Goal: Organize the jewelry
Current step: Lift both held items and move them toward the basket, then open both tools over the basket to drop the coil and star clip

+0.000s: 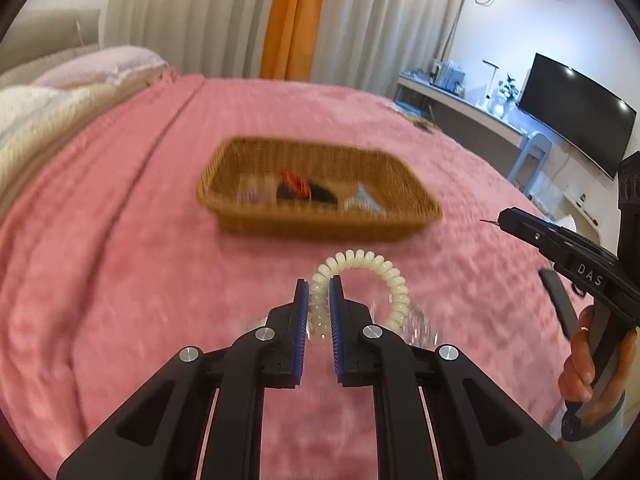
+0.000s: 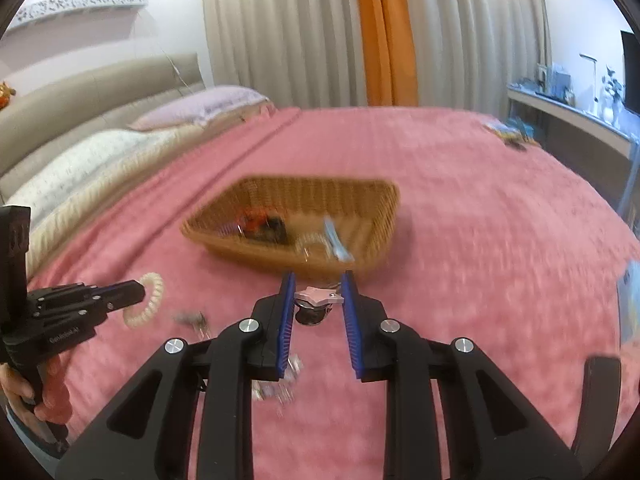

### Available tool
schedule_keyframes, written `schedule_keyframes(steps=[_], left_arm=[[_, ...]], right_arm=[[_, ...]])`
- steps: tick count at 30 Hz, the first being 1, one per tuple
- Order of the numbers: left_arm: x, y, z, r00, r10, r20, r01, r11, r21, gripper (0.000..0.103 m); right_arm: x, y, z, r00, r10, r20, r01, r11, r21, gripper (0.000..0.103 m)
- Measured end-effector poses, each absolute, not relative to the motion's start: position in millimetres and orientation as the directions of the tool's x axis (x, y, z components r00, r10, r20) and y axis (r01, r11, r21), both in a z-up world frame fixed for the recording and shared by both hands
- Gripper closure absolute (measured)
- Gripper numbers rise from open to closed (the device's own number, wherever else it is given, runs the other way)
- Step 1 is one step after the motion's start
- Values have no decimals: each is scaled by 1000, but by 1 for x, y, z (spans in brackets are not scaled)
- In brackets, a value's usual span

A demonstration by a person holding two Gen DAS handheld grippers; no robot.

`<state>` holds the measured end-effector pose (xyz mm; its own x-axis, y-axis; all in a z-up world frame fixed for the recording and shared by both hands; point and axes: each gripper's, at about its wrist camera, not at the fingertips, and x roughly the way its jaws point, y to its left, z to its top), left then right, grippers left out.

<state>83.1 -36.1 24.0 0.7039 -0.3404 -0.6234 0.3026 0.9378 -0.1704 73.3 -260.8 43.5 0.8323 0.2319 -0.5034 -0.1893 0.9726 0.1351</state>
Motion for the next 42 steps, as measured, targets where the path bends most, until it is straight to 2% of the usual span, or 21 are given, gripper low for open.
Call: schedule_keyframes(steps=[8,15,19,28,29,30,34,35,36,37,39,42], left_arm=[[150,-41,66,764,-286,-578,251,957,-143,94],[211,-55,47,765,-238,-599,215,970,-112,94],[236,-56,24,757,-212,-619,172,977,-124,94],[254,-51,-6,715,-207,-667,146,978,-147,92],[253,-50,-5,712,-213,-669,146,977,-155,91],[252,-49,-5,710,-221,-669,148,975,-164,81],[235,-41,7,728,-252,-637,162,967,-197,63],[231,-40,10,731,-262,-630,170,964,-204,57],[223,-39,15,737,-277,-617,180,960,-216,56],[215,-37,20,740,-290,-607,191,956,-225,56],[201,-37,27,744,-314,-590,213,948,-236,50],[170,-38,37,759,-334,-559,246,942,-229,49]], right_arm=[[134,-247,70,858,269,-437,-224,963,153,82],[199,-223,48,817,284,-501,-235,959,160,82],[226,-217,20,790,241,-564,-198,971,137,82],[256,-229,-18,689,301,-659,-185,952,243,82],[257,-231,-19,680,313,-663,-182,948,261,81],[256,-233,-19,676,320,-663,-181,945,271,76],[242,-239,-13,690,327,-645,-191,943,274,72],[238,-239,-11,689,332,-644,-194,941,278,67],[232,-241,-9,691,339,-639,-197,938,284,59],[225,-242,-6,694,345,-631,-203,936,289,57],[211,-243,0,698,360,-620,-225,931,287,56],[182,-245,6,709,361,-605,-243,931,271,56]])
